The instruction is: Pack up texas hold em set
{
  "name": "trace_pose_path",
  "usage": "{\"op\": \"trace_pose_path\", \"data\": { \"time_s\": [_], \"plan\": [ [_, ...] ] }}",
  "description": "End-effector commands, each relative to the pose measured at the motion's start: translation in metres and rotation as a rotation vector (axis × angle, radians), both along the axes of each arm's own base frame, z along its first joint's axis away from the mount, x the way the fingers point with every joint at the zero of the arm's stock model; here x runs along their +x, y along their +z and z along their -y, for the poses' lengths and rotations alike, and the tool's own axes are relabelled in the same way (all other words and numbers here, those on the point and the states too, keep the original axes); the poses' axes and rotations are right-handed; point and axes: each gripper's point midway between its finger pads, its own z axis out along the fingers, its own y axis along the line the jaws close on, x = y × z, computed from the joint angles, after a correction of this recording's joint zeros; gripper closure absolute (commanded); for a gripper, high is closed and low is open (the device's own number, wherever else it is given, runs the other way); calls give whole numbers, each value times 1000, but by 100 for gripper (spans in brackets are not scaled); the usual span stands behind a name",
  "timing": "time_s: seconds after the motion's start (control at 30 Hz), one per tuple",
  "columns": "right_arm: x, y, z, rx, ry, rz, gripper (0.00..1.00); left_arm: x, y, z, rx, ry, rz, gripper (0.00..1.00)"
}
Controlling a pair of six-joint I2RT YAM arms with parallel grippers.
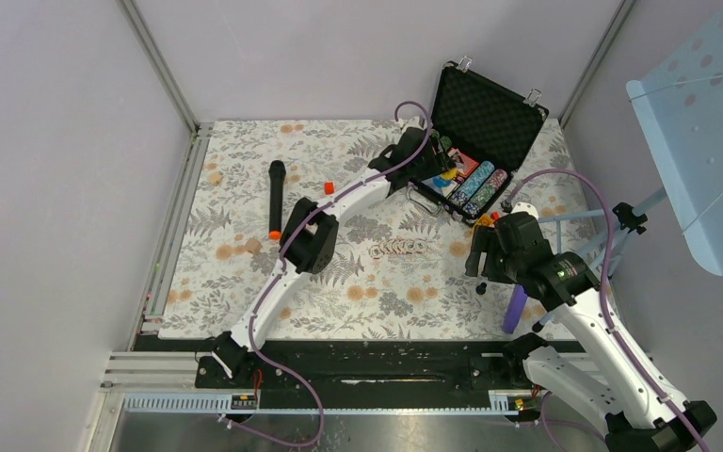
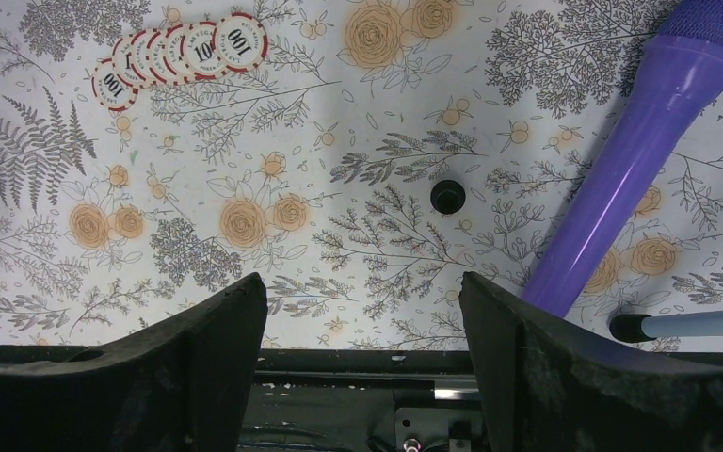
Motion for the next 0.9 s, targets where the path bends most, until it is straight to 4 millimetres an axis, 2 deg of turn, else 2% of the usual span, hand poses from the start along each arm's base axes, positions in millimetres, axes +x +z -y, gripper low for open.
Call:
{"op": "trace_pose_path", "data": {
  "time_s": [0.0, 0.17, 0.3, 0.37, 0.57, 0.67, 0.77, 0.8, 0.87],
  "plan": [
    [3, 4, 1, -2, -1, 14, 18, 14, 67, -2, -76, 31, 128, 42],
    [4, 3, 1, -6, -3, 11, 18, 13, 70, -5, -77, 19, 132, 39],
    [5, 4, 2, -9, -10, 15, 18, 4, 87, -8, -79, -7, 147, 38],
    [6, 7, 3, -12, -15, 24, 18, -3, 101, -14, -81, -15, 167, 37],
    [8, 15, 2, -1, -21, 42, 18, -34, 164, -38, -76, -50, 246, 32],
    [9, 18, -1, 12, -17, 44, 18, -57, 184, -63, -44, -50, 269, 31],
    [11, 17, -5, 25, -9, 39, 18, -78, 192, -99, 8, -14, 294, 30],
    [12, 16, -7, 30, -3, 36, 18, -88, 205, -115, 15, 2, 313, 29],
    [13, 15, -10, 39, 7, 29, 19, -102, 192, -141, 63, 15, 297, 28]
  ]
}}
